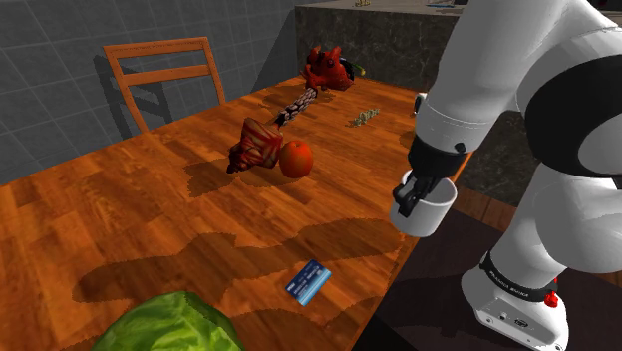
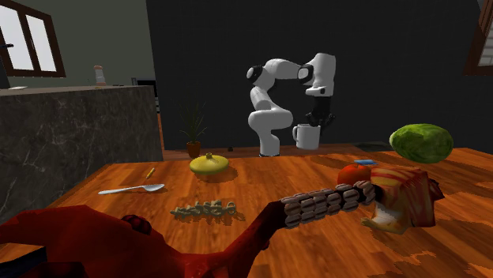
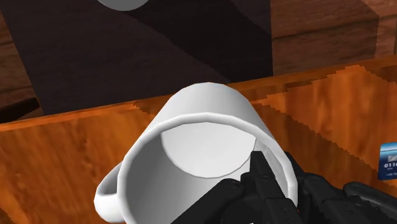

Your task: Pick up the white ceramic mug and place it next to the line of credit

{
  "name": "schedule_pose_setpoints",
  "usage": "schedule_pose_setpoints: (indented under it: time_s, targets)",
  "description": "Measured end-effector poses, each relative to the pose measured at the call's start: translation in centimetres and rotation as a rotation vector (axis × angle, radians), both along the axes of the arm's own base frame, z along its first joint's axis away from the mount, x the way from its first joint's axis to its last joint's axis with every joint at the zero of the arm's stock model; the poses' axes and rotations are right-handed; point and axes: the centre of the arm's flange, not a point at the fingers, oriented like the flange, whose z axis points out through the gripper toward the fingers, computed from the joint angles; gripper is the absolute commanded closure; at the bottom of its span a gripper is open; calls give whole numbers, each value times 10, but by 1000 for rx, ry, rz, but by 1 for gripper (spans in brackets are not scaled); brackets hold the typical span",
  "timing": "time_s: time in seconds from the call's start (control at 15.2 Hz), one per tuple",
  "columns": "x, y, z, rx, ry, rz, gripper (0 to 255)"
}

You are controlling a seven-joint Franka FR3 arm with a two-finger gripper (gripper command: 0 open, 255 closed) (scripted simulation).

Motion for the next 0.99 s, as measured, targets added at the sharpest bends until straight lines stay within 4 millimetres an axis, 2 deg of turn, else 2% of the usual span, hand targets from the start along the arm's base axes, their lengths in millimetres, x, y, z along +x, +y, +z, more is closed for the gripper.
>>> schedule_pose_setpoints:
  time_s: [0.4, 0.86, 0.92, 0.99]
  targets:
    - [-1, 1, -32, 0, 0, 0, 255]
    - [-1, 1, -36, 0, -1, 0, 255]
    - [-1, 1, -36, 0, -1, 0, 0]
    - [-1, 1, -36, 0, -1, 0, 0]
